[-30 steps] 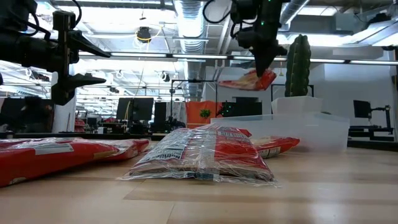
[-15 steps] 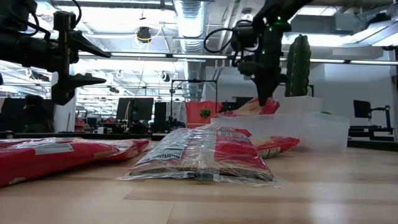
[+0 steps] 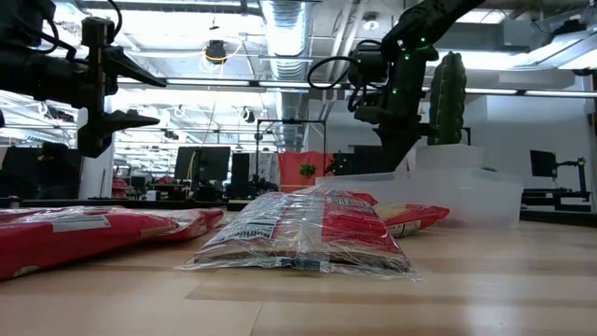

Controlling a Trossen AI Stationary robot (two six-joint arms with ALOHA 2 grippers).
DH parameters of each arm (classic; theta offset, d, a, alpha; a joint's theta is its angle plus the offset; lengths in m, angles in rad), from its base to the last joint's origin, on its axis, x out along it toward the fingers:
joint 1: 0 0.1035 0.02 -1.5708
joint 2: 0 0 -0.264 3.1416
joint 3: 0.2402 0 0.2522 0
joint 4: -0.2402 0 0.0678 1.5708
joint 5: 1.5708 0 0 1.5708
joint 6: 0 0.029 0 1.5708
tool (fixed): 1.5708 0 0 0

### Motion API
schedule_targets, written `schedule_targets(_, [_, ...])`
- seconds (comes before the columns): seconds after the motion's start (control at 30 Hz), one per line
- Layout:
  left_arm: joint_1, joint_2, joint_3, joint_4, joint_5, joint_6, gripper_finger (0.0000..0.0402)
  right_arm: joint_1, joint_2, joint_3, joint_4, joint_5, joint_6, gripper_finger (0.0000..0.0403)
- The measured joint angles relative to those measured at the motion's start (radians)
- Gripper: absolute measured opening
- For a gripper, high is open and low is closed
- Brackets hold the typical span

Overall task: Sort popcorn bags into baskets
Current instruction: Put the red popcorn pack into the transparent bin

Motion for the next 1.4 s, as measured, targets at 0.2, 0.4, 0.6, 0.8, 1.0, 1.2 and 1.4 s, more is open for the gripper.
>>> schedule_targets(0.2, [0.0,0.0,0.0,0.0,0.0,0.01,0.0249,-0.005,0.0,0.01,-0.018,-0.001,-0.022,0.0116])
schedule_targets(0.4, [0.0,0.0,0.0,0.0,0.005,0.011,0.0249,0.028,-0.027,0.122,-0.126,-0.144,-0.083,0.0178])
schedule_targets(0.6, [0.0,0.0,0.0,0.0,0.008,0.011,0.0249,0.231,-0.094,0.155,-0.156,-0.265,0.05,0.0197])
schedule_targets(0.8, [0.0,0.0,0.0,0.0,0.008,0.012,0.0249,0.561,-0.107,0.154,-0.128,-0.117,0.345,0.0194])
schedule_targets(1.0, [0.0,0.0,0.0,0.0,0.009,0.018,0.0249,0.785,-0.029,0.153,-0.085,0.033,0.694,0.0223])
schedule_targets(1.2, [0.0,0.0,0.0,-0.002,0.026,0.018,0.0249,0.869,0.094,0.154,0.082,0.054,0.873,0.0281])
schedule_targets(1.4, [0.0,0.0,0.0,-0.007,0.078,0.017,0.0249,0.879,0.238,0.154,0.154,0.058,0.944,0.0317])
